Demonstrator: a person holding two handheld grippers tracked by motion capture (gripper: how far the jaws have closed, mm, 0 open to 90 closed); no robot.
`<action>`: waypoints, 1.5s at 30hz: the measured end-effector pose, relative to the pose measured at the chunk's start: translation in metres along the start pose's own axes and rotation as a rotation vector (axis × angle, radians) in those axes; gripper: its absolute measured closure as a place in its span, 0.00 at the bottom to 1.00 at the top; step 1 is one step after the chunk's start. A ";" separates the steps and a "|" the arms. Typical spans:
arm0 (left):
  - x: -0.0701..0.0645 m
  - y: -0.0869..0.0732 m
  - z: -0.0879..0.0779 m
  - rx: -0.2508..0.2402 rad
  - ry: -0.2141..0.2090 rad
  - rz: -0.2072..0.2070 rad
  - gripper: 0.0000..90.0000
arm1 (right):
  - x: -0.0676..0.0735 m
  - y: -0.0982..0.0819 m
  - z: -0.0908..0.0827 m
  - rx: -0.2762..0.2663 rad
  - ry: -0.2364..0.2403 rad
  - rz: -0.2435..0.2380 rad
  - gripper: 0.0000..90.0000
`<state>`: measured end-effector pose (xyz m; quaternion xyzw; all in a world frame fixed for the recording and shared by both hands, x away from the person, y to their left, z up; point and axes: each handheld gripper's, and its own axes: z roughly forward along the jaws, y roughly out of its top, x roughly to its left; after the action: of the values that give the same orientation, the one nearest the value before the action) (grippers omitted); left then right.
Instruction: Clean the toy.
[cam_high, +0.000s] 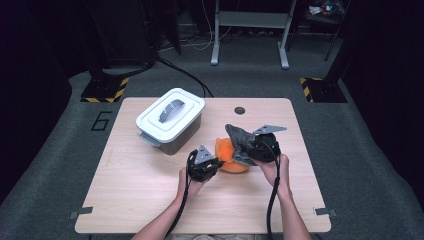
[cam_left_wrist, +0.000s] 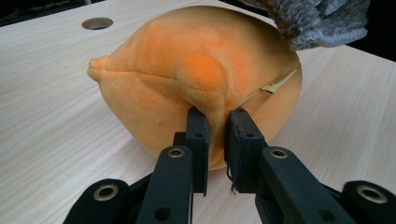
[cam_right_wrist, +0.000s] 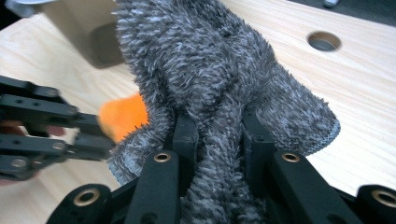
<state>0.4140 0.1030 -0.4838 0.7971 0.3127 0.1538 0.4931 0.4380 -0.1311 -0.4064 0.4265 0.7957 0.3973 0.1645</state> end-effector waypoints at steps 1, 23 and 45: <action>-0.001 0.000 0.000 -0.001 -0.003 -0.005 0.89 | 0.006 0.003 0.000 -0.006 0.006 -0.019 0.79; -0.002 -0.002 0.004 -0.013 -0.014 -0.024 0.90 | 0.031 0.003 0.023 0.046 -0.056 -0.101 0.79; 0.005 -0.005 0.004 -0.019 -0.027 -0.058 0.90 | -0.025 -0.026 0.015 0.061 -0.114 0.040 0.79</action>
<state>0.4181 0.1046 -0.4909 0.7850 0.3276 0.1315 0.5091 0.4478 -0.1521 -0.4377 0.4690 0.7882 0.3511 0.1885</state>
